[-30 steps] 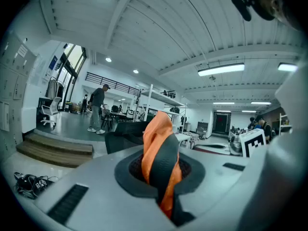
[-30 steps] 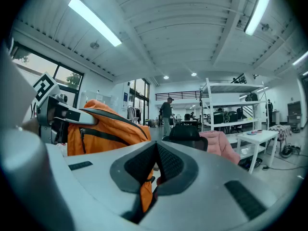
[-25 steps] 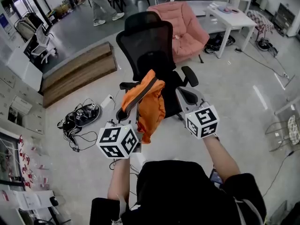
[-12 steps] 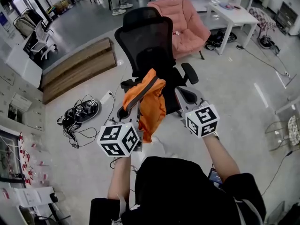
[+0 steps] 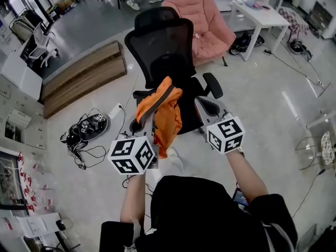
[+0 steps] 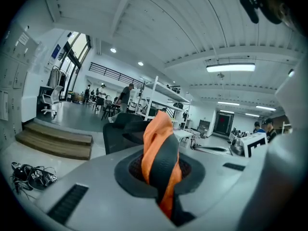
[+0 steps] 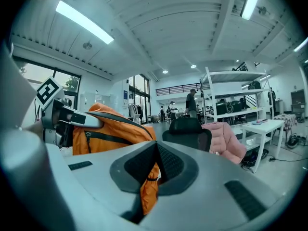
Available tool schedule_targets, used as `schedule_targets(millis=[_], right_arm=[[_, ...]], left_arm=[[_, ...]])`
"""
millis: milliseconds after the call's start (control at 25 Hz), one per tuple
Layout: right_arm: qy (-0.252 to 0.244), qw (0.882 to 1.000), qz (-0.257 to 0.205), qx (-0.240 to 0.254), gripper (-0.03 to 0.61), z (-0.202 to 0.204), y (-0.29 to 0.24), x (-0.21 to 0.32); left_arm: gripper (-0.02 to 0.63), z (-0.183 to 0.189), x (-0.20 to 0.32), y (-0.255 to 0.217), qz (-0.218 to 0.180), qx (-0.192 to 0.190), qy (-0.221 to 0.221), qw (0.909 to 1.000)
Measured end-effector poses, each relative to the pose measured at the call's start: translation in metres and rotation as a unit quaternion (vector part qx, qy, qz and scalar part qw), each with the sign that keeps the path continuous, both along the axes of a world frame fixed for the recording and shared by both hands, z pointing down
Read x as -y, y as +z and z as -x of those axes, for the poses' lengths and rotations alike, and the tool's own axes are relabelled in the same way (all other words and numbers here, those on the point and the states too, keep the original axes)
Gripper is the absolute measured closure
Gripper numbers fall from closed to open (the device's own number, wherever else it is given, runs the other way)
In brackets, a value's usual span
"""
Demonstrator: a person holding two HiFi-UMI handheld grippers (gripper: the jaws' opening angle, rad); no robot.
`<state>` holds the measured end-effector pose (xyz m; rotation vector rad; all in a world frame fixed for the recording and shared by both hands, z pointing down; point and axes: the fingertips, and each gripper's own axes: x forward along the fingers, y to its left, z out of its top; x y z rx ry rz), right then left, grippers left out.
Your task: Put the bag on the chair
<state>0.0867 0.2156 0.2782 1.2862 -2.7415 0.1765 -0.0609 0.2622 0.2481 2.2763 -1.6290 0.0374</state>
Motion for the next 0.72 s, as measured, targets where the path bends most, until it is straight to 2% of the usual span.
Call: schedule_targets(millis=[720], right_arm=[[0.002, 0.999, 0.045, -0.017, 0.577, 0.056, 0.016, 0.154]], left_arm=[[0.589, 0.047, 0.151, 0.006, 0.031, 0.004, 0.022, 0.9993]])
